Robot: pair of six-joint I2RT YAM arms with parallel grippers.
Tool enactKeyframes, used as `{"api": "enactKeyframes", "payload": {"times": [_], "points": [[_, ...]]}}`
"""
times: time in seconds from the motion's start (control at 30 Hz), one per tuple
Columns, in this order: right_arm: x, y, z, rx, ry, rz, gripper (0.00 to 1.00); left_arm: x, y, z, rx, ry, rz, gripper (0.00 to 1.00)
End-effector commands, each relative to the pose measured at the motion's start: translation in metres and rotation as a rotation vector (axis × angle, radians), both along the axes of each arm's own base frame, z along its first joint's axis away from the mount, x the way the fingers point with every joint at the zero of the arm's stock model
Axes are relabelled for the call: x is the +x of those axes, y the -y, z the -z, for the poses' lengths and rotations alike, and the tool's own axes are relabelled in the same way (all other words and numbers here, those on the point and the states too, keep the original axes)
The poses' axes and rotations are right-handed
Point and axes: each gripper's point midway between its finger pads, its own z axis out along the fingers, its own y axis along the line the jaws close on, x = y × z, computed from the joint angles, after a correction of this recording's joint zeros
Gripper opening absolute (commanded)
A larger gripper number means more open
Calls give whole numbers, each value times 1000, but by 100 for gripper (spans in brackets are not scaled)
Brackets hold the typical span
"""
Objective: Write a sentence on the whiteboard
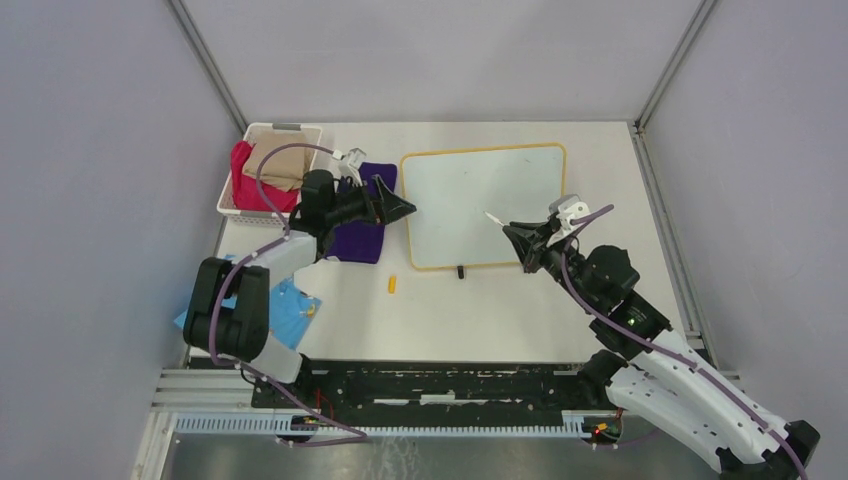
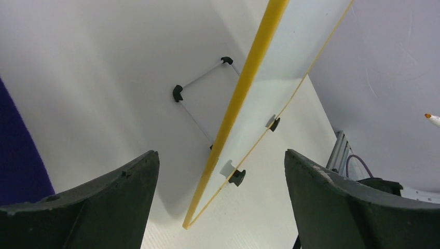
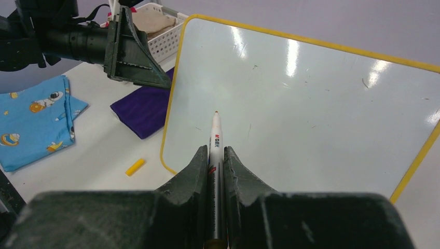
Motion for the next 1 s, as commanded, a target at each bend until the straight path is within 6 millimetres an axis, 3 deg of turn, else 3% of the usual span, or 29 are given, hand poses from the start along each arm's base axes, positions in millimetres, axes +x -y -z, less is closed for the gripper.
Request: {"api": "enactKeyframes", "payload": {"times": [0.0, 0.17, 0.43, 0.97], "points": [[-3, -5, -27, 56, 51, -23, 0, 6, 16, -18, -41, 109, 127, 94], [-1, -3, -27, 40, 52, -15, 0, 4, 23, -7, -74, 104, 202, 87], [2, -6, -23, 25, 46, -18, 0, -2, 22, -18, -189, 198, 261, 76], [3, -14, -23, 35, 30, -42, 0, -5, 28, 7, -206, 185, 322, 56]]}}
